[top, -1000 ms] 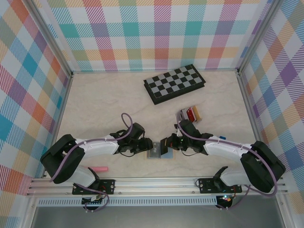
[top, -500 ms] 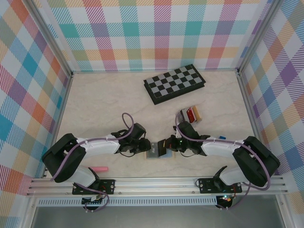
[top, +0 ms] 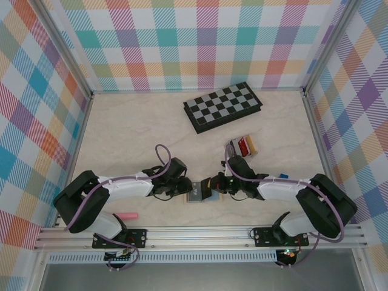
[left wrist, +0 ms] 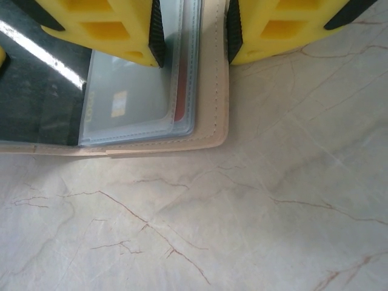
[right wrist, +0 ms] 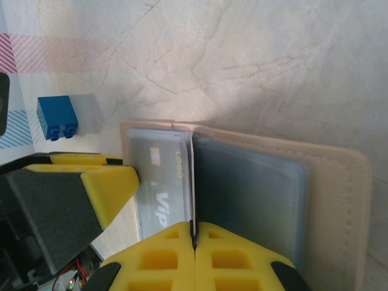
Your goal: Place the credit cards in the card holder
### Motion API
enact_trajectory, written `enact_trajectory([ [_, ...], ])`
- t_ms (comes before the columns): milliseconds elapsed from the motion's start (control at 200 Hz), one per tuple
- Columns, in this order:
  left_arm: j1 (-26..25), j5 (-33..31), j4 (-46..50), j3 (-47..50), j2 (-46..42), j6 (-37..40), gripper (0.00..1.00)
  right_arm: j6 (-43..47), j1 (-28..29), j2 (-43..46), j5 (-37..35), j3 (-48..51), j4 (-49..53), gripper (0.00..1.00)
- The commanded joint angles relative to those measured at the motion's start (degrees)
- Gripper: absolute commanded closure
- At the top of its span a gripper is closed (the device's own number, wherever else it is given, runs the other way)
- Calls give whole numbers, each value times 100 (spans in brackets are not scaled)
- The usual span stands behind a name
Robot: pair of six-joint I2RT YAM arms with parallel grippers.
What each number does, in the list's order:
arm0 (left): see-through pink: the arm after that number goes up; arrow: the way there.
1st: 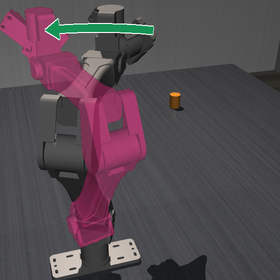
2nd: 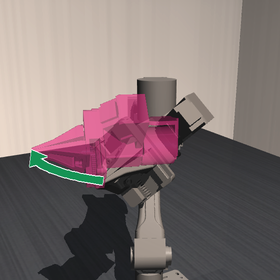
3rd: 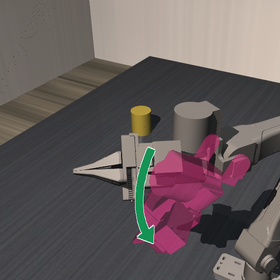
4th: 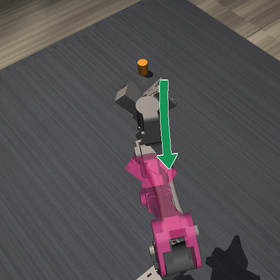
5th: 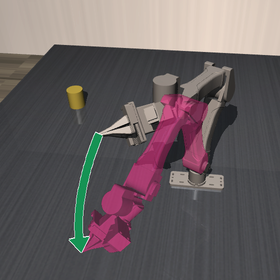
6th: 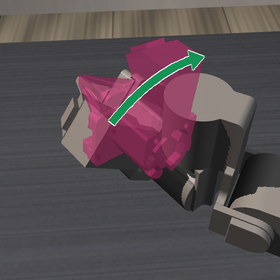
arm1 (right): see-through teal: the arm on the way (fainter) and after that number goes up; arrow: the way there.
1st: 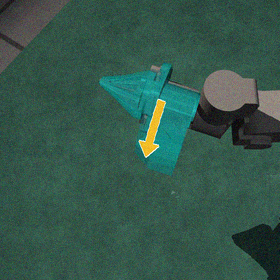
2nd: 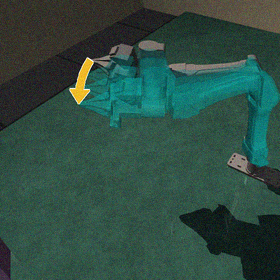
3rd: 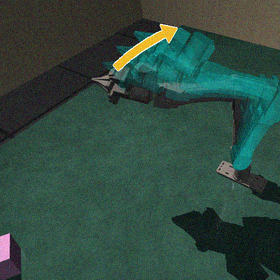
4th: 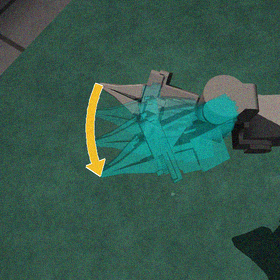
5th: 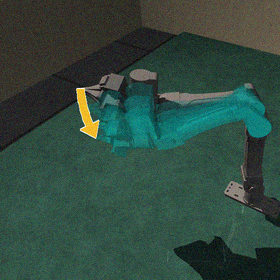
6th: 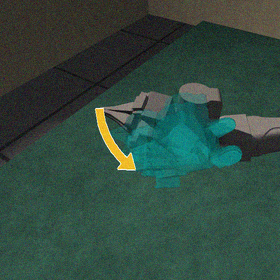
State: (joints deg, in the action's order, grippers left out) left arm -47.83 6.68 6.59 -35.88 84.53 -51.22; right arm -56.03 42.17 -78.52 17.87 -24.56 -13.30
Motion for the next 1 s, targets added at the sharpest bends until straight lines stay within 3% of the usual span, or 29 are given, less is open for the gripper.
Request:
enact_trajectory([
  [0,-186,129,-270,155,215,-100,67,-132,63,134,109,118,15,96],
  [265,-198,131,-311,158,184,-116,68,-312,63,-228,161,196,-627,97],
  [680,-191,79,-264,186,119,-129,68,-123,54,397,-200,56,83,97],
  [995,-193,140,-359,179,169,-143,67,-165,63,-102,94,58,-446,97],
])
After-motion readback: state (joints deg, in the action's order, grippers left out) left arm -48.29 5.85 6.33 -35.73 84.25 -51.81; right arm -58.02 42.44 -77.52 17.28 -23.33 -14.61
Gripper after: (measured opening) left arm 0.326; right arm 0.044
